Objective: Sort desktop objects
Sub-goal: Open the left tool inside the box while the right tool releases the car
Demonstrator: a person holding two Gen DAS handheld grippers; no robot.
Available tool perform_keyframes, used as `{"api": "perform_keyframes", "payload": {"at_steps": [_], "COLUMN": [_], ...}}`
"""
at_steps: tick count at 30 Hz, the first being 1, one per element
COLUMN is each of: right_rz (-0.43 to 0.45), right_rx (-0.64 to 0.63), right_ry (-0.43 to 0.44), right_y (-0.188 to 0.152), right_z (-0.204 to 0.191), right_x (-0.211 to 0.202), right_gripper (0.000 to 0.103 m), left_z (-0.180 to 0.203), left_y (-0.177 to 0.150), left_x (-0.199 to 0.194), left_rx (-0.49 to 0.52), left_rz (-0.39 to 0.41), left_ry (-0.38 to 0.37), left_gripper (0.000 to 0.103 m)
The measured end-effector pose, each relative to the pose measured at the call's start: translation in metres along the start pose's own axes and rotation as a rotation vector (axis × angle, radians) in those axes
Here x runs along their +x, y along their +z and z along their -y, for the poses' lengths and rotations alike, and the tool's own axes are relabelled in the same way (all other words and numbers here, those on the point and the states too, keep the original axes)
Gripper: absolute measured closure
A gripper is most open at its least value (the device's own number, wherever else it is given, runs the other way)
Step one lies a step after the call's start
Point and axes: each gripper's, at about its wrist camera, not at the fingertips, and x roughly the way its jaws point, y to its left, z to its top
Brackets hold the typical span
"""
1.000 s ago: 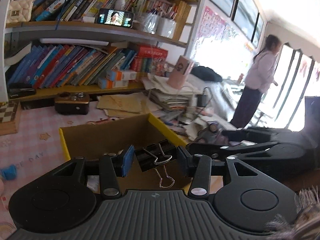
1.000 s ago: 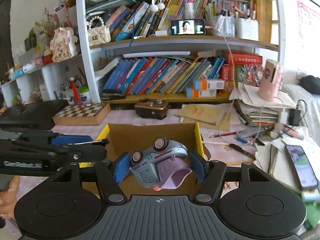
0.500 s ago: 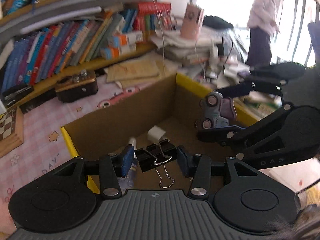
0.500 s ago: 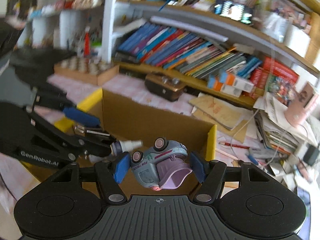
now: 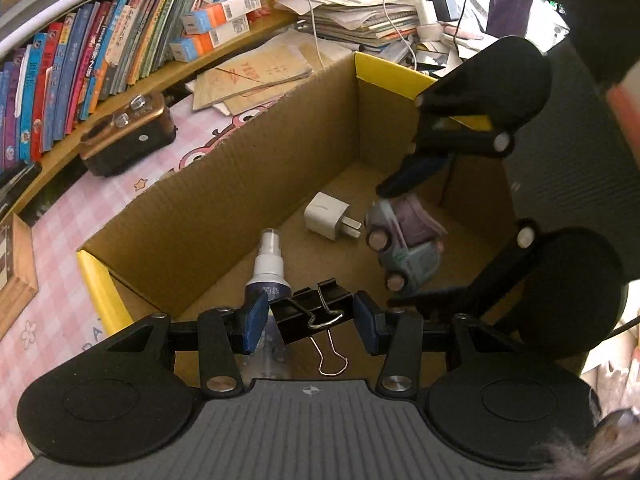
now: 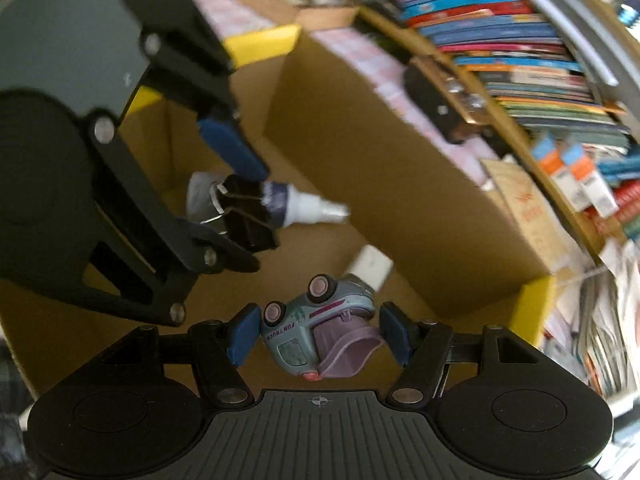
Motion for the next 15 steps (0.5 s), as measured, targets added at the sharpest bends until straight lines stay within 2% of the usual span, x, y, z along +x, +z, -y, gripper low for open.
{"api": "perform_keyframes", "payload": {"at_steps": [8,11,15], "right_rz": [-0.004,0.003,0.023], "right_rx": [-0.012,-0.005,0.005], "right_ry": [0.017,0.012,-0.006], "right_y": [0.0033,0.0035,0.0020], "right_z": [0.0003,0.0015,0.0028], "right_x": [0.0045,0.0031,-0.0014], "right_gripper": [0.036,0.035,0.028], "left_z": [0.0021,0.0010,0.0010], "left_y": [0.0007,0.0008,-0.0019], "left_x": [0.0011,-0.0020,-0.0077], "left_rx": [0.017,0.005,0.003], "left_rz": [-0.015,0.004,0.041], "left_ry": [0.009,0.013,0.027], "left_gripper": [0.058,0.051,0.046]}}
